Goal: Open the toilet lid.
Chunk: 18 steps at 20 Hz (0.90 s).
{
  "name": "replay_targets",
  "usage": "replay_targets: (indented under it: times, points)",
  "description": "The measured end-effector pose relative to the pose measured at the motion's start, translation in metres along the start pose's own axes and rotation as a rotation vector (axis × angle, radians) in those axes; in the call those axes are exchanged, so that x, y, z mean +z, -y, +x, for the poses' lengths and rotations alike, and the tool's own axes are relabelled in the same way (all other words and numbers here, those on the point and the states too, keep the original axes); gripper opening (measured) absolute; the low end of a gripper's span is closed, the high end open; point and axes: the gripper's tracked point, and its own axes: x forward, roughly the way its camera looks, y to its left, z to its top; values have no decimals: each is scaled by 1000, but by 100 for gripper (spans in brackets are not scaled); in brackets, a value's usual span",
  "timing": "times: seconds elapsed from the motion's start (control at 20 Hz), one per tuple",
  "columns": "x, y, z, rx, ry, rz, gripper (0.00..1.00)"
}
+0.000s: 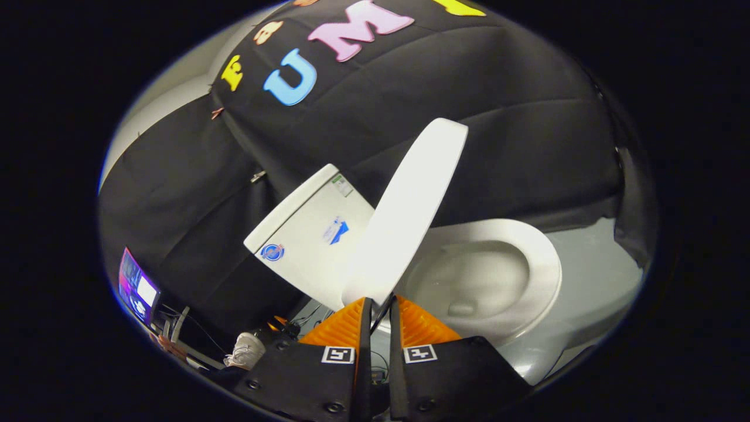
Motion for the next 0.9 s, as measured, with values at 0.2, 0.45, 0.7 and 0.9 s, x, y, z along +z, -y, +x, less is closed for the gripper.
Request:
replay_targets:
  times: [0.2,0.45,0.7,0.9]
  points:
    - [16,-28,2,9,-2,-87,16]
    - [26,-64,12,15,7,-141,16]
    - [32,-98,33,53,-20,-231,16]
    - [35,-125,50,76,-32,-291,16]
